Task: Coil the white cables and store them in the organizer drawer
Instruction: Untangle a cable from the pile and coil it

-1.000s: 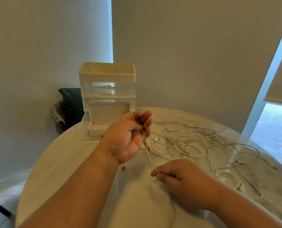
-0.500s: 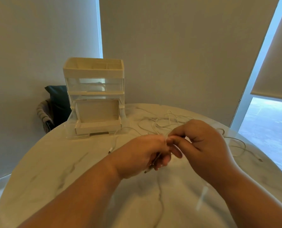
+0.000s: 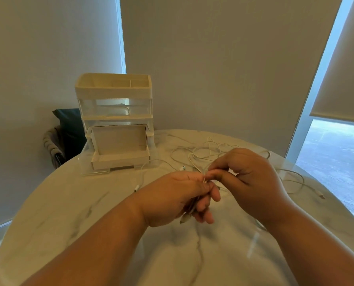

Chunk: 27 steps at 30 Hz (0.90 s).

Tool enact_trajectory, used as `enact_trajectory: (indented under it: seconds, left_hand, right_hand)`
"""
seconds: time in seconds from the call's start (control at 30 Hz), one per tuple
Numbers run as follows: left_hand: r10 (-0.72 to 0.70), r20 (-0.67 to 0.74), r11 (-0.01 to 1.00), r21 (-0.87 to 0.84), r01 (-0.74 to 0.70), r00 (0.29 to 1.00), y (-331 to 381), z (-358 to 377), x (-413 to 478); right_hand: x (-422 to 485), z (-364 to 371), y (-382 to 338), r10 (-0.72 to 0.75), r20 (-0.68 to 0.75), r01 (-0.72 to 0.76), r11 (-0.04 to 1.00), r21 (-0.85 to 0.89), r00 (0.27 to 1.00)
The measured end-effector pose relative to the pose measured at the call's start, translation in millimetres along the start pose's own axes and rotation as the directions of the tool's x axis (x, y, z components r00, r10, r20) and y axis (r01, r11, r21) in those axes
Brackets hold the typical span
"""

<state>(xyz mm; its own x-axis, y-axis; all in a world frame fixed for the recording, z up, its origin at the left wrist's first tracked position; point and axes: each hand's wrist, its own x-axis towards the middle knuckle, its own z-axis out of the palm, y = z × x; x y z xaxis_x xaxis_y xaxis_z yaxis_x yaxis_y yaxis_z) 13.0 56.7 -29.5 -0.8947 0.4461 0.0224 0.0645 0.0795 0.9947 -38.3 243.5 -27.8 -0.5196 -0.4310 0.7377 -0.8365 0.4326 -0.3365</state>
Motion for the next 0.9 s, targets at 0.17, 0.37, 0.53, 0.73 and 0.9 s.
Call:
enact_trajectory:
  seconds: [0.17,0.37,0.53,0.73,0.9]
  left_hand:
    - [0.055,0.079,0.98,-0.193,-0.039,0.995,1,-2,-3]
    - [0.311,0.165,0.736,-0.665,-0.127,0.936,8,-14,-4]
    - [0.348,0.025,0.588,-0.785,-0.197,0.937,2,-24,2]
    - [0.284,-0.117,0.594,-0.758,-0.27,0.952,0,-17,5]
    - [0.197,-0.117,0.715,-0.663,-0.224,0.973,4,-23,0]
  right_hand:
    - [4,-4,14,0.117,-0.006,-0.116,0.99,0.084,0.993]
    - [2,1,24,0.325,0.169,-0.358,0.902,0.241,0.931]
    - [-10,21,-21,0.202,0.472,-0.469,0.682,0.562,0.858]
    - [-16,47,-31,0.301,0.462,-0.533,0.654,0.536,0.834]
    - [-13,37,-20,0.296,0.508,-0.531,0.739,0.415,0.809]
